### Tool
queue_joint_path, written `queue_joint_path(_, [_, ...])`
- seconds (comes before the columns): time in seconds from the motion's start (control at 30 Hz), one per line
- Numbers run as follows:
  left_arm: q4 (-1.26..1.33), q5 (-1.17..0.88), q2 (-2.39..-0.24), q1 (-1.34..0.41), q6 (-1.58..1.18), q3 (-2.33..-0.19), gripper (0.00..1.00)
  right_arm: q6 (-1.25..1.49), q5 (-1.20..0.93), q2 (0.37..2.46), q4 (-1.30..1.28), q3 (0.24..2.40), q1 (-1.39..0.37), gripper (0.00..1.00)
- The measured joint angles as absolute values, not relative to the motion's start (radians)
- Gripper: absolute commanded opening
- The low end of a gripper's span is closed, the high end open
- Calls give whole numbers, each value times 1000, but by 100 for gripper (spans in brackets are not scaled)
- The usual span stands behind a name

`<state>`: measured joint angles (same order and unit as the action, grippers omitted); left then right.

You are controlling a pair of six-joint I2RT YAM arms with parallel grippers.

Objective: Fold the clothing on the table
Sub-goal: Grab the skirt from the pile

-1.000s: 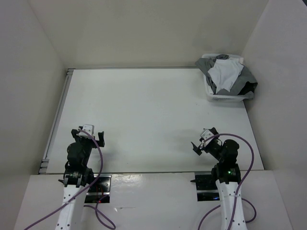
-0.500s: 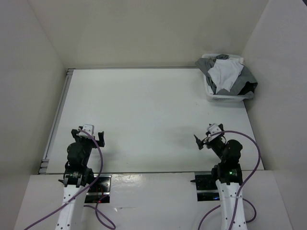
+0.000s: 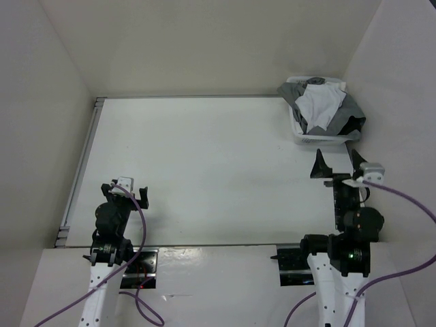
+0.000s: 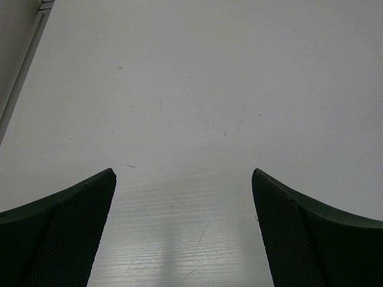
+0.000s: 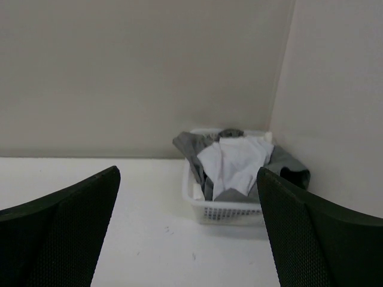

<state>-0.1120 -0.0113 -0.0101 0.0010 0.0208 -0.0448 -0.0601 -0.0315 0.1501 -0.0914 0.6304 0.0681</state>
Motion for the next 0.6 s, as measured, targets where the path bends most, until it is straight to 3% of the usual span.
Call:
queue_joint_path(0.27, [-112,-11,-9,1,21,-45,100,-1,83,493,-225,807,68,98])
queue_joint_path(0.6, [-6,-26,-10,1,-65,-94,100,-52,126,496,-285,837,68,98])
